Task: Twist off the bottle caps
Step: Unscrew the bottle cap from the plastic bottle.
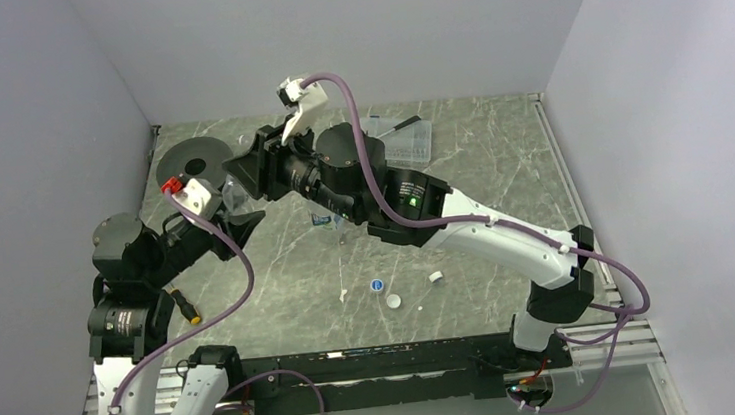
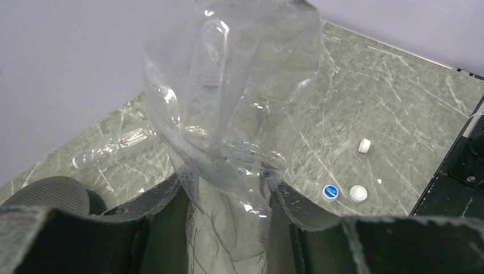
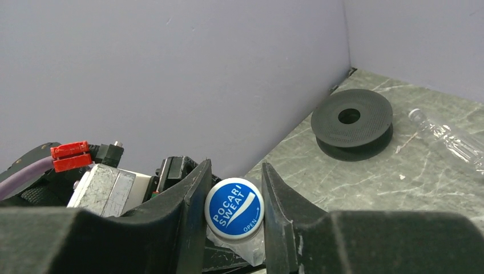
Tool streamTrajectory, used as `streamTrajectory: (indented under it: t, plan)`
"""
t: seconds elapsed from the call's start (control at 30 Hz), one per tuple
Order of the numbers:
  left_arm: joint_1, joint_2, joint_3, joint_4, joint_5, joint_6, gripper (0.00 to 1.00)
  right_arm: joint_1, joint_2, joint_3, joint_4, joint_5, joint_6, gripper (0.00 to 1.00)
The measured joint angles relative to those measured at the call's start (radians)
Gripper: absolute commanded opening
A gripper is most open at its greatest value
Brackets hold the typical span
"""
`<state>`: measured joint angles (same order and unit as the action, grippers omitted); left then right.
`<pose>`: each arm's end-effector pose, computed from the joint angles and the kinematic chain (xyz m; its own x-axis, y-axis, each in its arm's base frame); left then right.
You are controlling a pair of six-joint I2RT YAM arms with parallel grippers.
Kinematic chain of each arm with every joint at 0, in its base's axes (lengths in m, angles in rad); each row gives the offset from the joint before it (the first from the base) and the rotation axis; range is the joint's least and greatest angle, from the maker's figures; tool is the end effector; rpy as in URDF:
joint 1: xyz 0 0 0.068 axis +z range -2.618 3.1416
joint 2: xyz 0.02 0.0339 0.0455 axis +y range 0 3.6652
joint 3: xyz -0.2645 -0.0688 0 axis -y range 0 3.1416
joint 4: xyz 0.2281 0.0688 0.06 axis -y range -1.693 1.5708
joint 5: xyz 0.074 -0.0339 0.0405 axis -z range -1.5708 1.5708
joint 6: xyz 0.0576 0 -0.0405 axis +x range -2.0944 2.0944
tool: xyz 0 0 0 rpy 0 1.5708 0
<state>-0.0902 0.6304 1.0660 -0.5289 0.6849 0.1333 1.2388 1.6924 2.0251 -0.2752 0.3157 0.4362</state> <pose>0.1022 -0.0458 0.4090 0.0007 0.1033 -0.9947 0.7032 0.7071 0.0739 0.1397 0.3502 0.5147 -0.3200 0.3039 -0.8973 -0.7309 0.5235 0.4380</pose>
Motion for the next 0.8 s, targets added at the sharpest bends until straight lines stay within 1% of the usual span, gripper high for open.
streamTrajectory:
  t: [0.13,0.23,0.3,0.4,0.53,0.63,0.73,0.77,0.8]
  plan:
    - [0.0,0.002,0.0,0.001,0.017,-0.017,0.0,-0.004,-0.006,-0.013,0.016,-0.012,-0.015,0.0]
    - [0.0,0.007,0.0,0.007,0.058,-0.057,0.0,-0.026,-0.025,-0.037,0.033,-0.087,-0.026,0.0]
    - [0.001,0.016,0.001,0.013,0.103,-0.098,0.0,-0.059,-0.055,-0.082,0.064,-0.189,-0.036,0.0]
    - [0.001,0.042,0.008,0.04,0.234,-0.214,0.0,-0.12,-0.118,-0.182,0.15,-0.405,-0.053,0.0]
    - [-0.005,0.067,0.02,0.114,0.396,-0.376,0.0,-0.156,-0.175,-0.252,0.245,-0.618,-0.09,0.0]
    - [-0.008,0.067,0.021,0.193,0.49,-0.483,0.0,-0.161,-0.215,-0.293,0.314,-0.727,-0.124,0.0]
    - [-0.011,0.067,0.023,0.268,0.569,-0.573,0.0,-0.161,-0.253,-0.329,0.357,-0.8,-0.161,0.01]
    - [-0.011,0.067,0.023,0.28,0.584,-0.587,0.0,-0.161,-0.258,-0.331,0.359,-0.813,-0.17,0.09]
    - [-0.011,0.068,0.025,0.288,0.599,-0.599,0.0,-0.161,-0.261,-0.331,0.36,-0.825,-0.182,0.35]
